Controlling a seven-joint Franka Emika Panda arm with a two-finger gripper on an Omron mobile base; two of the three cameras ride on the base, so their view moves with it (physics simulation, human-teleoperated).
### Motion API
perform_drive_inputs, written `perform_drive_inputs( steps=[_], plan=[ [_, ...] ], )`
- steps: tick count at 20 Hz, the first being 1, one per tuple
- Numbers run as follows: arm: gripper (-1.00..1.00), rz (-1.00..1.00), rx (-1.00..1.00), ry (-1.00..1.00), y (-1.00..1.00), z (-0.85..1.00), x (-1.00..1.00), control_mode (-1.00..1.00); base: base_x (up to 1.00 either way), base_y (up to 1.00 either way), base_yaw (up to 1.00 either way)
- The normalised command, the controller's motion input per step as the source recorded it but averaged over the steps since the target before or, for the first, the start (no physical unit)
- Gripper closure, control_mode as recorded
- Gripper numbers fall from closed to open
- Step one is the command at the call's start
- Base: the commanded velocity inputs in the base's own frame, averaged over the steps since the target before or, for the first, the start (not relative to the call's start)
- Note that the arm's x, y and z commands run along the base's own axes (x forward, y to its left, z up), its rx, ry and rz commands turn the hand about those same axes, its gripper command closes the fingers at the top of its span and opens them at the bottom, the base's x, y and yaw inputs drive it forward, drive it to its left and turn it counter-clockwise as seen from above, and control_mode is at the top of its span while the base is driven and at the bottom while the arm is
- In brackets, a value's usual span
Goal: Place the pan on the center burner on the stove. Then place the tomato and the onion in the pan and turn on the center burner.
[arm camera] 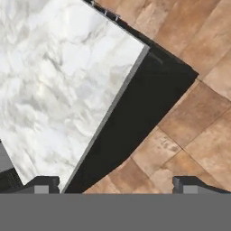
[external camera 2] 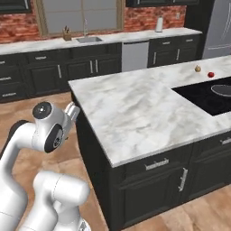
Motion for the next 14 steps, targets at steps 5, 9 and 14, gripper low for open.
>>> perform_drive_inputs(
  steps=[5,9,14],
  plan=[
    [-1.0,0.0,0.0,0.0,0.0,0.0,0.0,1.0,0.18,0.82,-0.32],
    [-1.0,0.0,0.0,0.0,0.0,0.0,0.0,1.0,0.13,0.83,-0.32],
    [-1.0,0.0,0.0,0.0,0.0,0.0,0.0,1.0,0.14,0.83,-0.31]
  ],
)
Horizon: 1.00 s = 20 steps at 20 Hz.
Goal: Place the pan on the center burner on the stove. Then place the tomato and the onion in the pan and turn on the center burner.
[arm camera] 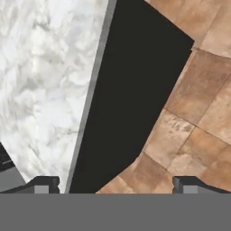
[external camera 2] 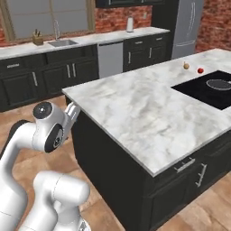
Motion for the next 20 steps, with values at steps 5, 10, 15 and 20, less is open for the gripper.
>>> perform_drive_inputs(
  steps=[5,10,15,20],
  plan=[
    [-1.0,0.0,0.0,0.0,0.0,0.0,0.0,1.0,0.14,0.85,-0.3],
    [-1.0,0.0,0.0,0.0,0.0,0.0,0.0,1.0,0.12,0.83,-0.3],
    [-1.0,0.0,0.0,0.0,0.0,0.0,0.0,1.0,0.07,0.82,-0.29],
    [-1.0,0.0,0.0,0.0,0.0,0.0,0.0,1.0,0.07,0.85,-0.28]
  ],
)
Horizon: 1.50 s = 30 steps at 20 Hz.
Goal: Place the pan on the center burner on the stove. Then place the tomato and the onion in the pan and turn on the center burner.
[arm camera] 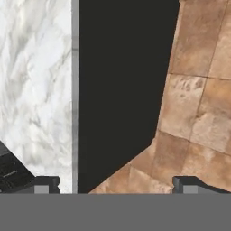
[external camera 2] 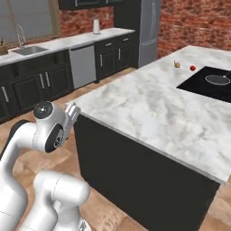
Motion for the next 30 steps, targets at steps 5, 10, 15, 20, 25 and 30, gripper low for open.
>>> perform_drive_inputs(
  steps=[5,10,15,20,25,30],
  plan=[
    [-1.0,0.0,0.0,0.0,0.0,0.0,0.0,1.0,0.07,0.85,-0.28],
    [-1.0,0.0,0.0,0.0,0.0,0.0,0.0,1.0,0.09,0.88,-0.28],
    [-1.0,0.0,0.0,0.0,0.0,0.0,0.0,1.0,0.1,0.89,-0.28],
    [-1.0,0.0,0.0,0.0,0.0,0.0,0.0,1.0,0.1,0.86,-0.28],
    [-1.0,0.0,0.0,0.0,0.0,0.0,0.0,1.0,0.1,0.83,-0.29],
    [-1.0,0.0,0.0,0.0,0.0,0.0,0.0,1.0,0.17,0.89,-0.32]
  ],
)
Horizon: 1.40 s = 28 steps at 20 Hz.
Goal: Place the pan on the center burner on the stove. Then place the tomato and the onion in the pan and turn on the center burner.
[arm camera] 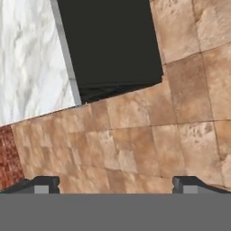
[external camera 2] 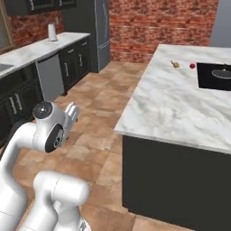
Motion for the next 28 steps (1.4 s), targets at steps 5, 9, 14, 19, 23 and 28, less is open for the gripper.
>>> perform_drive_inputs(
  steps=[5,9,14,19,23,28],
  plan=[
    [-1.0,0.0,0.0,0.0,0.0,0.0,0.0,1.0,0.13,0.93,-0.39],
    [-1.0,0.0,0.0,0.0,0.0,0.0,0.0,1.0,0.08,0.93,-0.4],
    [-1.0,0.0,0.0,0.0,0.0,0.0,0.0,1.0,0.09,0.88,-0.39],
    [-1.0,0.0,0.0,0.0,0.0,0.0,0.0,1.0,0.19,0.8,-0.34],
    [-1.0,0.0,0.0,0.0,0.0,0.0,0.0,1.0,0.38,0.69,-0.25],
    [-1.0,0.0,0.0,0.0,0.0,0.0,0.0,1.0,0.39,0.55,-0.19]
  ],
)
